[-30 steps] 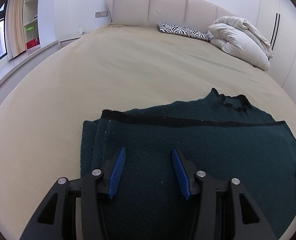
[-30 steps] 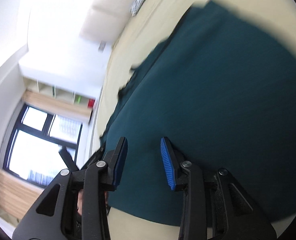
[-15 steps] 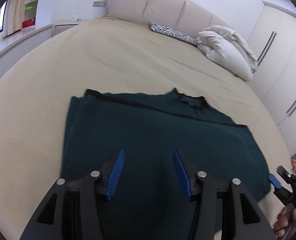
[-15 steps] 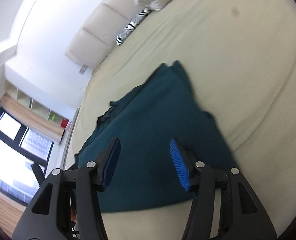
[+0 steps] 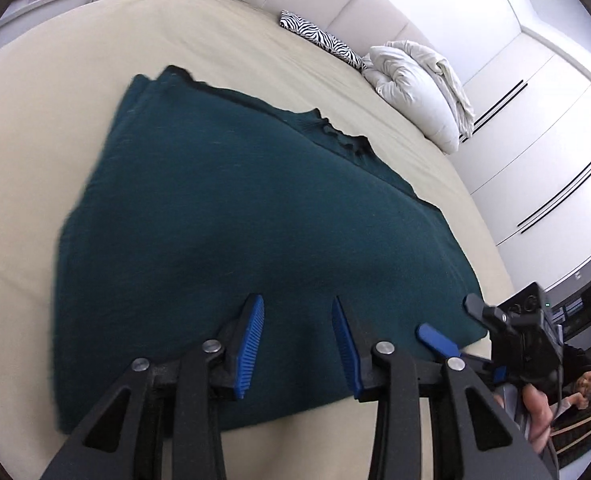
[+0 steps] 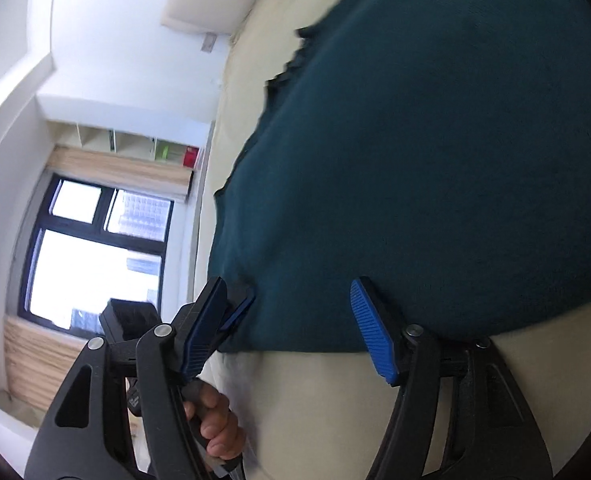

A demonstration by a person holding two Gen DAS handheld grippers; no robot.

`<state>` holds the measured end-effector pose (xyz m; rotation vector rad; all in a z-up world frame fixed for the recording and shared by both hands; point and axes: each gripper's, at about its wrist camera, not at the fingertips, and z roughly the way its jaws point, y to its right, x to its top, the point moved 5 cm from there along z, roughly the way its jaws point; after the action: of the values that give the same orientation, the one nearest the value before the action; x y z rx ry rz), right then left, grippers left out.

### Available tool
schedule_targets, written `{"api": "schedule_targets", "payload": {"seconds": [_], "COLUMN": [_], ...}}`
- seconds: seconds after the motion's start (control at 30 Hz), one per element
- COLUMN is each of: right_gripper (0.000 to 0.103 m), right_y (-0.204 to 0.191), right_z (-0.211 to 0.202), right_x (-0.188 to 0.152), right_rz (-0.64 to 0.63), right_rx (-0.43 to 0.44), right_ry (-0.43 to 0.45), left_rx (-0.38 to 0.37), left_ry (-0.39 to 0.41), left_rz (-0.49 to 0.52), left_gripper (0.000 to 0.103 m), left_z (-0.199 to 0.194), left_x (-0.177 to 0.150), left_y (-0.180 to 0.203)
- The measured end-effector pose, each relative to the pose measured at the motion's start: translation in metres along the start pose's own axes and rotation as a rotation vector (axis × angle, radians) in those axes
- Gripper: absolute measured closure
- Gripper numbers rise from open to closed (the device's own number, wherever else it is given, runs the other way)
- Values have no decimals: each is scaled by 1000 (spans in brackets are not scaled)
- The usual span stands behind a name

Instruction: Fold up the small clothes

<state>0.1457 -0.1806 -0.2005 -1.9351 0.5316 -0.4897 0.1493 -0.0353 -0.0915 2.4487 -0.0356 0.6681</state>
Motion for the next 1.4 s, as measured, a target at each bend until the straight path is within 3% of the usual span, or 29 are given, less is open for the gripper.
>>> {"api": "schedule_targets", "payload": {"seconds": [0.1, 0.23, 0.33, 0.43, 0.47, 0.53, 0.63, 0.73, 0.87, 0.93, 1.0, 1.07, 1.17, 1.23, 1.3, 1.4], "right_gripper": [49, 49, 46, 44, 44, 44, 44, 44, 44, 46, 55, 55, 61, 58, 48, 46], "right_y": [17, 46, 62, 54, 45, 20, -23, -55, -52, -36, -21, -3, 28, 35, 31, 22], "right_z": [-31, -93, -154, -178, -176, -156, -93, -32, 28, 29, 13, -13, -73, -117, -155, -177], "right_x": [9, 27, 41, 45, 45, 50, 55, 65, 88, 95, 105, 118, 132, 129, 113, 79], "right_rz": [41, 89, 136, 123, 101, 39, -34, -87, -73, -45, -2, 10, 98, 130, 117, 129], "right_rx": [28, -9, -78, -129, -133, -119, -73, -24, -62, -111, -36, -72, -45, -109, -222, -184], "right_ry": [68, 219, 372, 434, 428, 386, 278, 176, 107, 114, 131, 204, 336, 418, 500, 506], "left_rx": [-11, 10, 55, 106, 117, 101, 106, 109, 182, 207, 187, 181, 192, 199, 213, 182], "left_ry": [12, 31, 70, 131, 156, 184, 205, 171, 96, 80, 98, 106, 102, 95, 89, 87], "left_rz": [-7, -29, -76, -66, -51, -19, 40, 80, 87, 82, 101, 122, 135, 129, 101, 80], "left_gripper": [68, 69, 56, 46, 40, 38, 36, 35, 36, 38, 38, 38, 37, 37, 37, 36], "left_z": [-17, -40, -61, -78, -81, -80, -67, -33, 16, 28, 28, 29, 33, 36, 32, 24], "left_x": [-5, -7, -4, 8, 15, 30, 53, 72, 82, 81, 78, 76, 77, 80, 80, 74], "left_y": [-18, -37, -48, -42, -35, -19, 9, 23, 9, -6, -8, -8, -6, -2, 2, 15]}}
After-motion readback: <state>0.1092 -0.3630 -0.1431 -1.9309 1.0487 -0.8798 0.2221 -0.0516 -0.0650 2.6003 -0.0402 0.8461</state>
